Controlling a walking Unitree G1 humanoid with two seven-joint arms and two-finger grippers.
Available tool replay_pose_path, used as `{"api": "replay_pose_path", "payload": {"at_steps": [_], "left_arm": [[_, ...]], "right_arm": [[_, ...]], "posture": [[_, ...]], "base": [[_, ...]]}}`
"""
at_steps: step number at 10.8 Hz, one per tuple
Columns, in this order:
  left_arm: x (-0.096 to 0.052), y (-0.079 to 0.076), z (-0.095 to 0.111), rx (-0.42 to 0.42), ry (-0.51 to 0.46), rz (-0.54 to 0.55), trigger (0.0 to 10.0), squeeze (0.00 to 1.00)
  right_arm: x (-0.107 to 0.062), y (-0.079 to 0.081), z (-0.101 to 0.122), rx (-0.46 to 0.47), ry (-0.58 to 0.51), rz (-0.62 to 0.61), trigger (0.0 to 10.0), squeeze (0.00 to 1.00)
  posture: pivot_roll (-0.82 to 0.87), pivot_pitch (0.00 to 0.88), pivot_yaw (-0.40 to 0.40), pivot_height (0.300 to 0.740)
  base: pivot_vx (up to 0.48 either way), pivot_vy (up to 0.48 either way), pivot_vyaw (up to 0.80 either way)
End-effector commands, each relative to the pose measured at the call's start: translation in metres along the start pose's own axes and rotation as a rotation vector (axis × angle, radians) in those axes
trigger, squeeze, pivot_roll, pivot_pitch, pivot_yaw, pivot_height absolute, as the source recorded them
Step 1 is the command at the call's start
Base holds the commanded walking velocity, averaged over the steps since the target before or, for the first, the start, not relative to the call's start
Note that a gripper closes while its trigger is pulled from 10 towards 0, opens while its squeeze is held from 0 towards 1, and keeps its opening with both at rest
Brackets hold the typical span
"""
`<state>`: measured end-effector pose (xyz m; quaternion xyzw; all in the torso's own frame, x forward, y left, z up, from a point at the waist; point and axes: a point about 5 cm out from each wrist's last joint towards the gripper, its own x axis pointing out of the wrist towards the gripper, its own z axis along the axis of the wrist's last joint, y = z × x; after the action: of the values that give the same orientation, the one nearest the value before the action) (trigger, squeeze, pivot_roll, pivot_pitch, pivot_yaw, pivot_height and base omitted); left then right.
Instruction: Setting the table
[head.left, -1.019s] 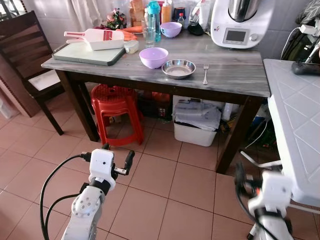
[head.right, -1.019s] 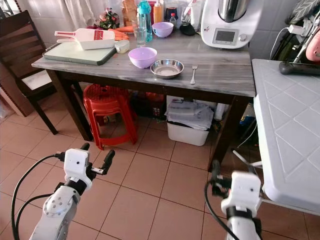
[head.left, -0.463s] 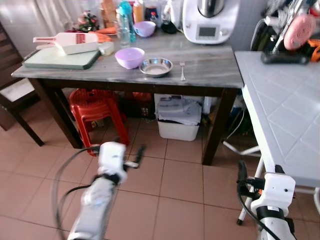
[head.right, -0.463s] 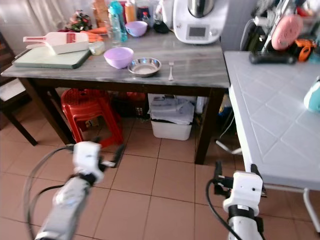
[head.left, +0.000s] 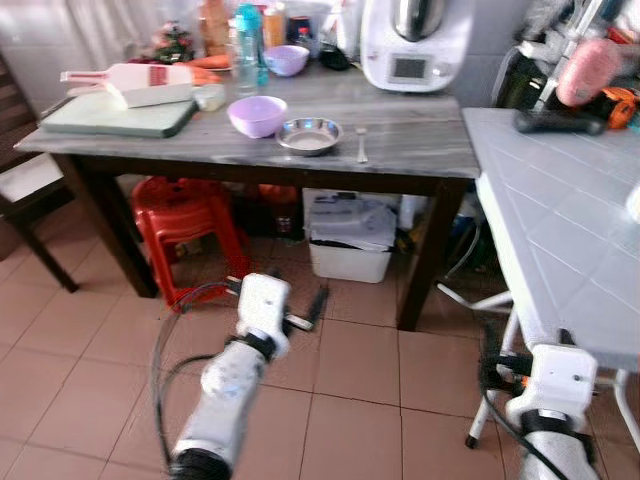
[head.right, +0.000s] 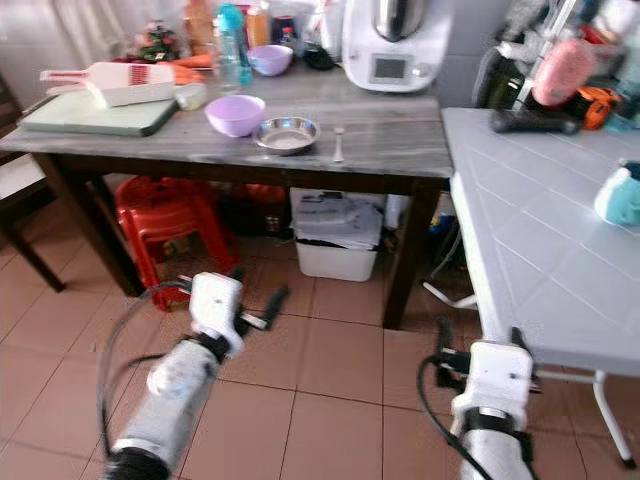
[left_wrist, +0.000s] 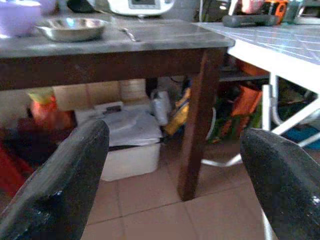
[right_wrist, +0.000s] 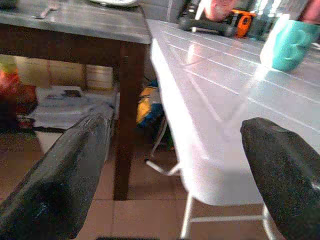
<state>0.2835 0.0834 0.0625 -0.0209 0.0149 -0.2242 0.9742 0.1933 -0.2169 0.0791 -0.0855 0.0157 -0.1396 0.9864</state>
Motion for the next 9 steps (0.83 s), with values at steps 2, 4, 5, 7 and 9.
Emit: {"api": "replay_pose_path", "payload": {"at_steps": [2, 4, 5, 7, 9], "left_arm": [[0.001, -0.004, 0.002, 0.011, -0.014, -0.015, 10.0, 0.00], [0.001, 0.011, 0.000, 0.018, 0.000, 0.021, 10.0, 0.00], [0.003, 0.012, 0.006, 0.000, -0.017, 0.016, 10.0, 0.00], [0.004, 0.011, 0.009, 0.023, -0.024, -0.015, 10.0, 0.00], [0.004, 0.007, 0.012, 0.016, -0.028, -0.039, 10.0, 0.00]], "right_arm": [[0.003, -0.004, 0.009, 0.021, -0.032, -0.038, 10.0, 0.00], [0.010, 0.012, 0.007, 0.050, -0.029, 0.002, 10.0, 0.00], [0.013, 0.018, 0.013, 0.056, -0.054, 0.031, 10.0, 0.00], [0.017, 0.020, 0.015, 0.094, -0.042, 0.006, 10.0, 0.00], [0.021, 0.021, 0.024, 0.098, -0.074, 0.013, 10.0, 0.00]], "posture": [[-0.13, 0.000, 0.056, 0.740], [-0.10, 0.000, 0.061, 0.740], [-0.09, 0.000, 0.079, 0.740], [-0.07, 0.000, 0.078, 0.740], [-0.06, 0.000, 0.091, 0.740]], "base": [[0.000, 0.000, 0.00], [0.000, 0.000, 0.00], [0.000, -0.270, 0.00], [0.000, -0.251, 0.00], [0.000, -0.281, 0.00]]}}
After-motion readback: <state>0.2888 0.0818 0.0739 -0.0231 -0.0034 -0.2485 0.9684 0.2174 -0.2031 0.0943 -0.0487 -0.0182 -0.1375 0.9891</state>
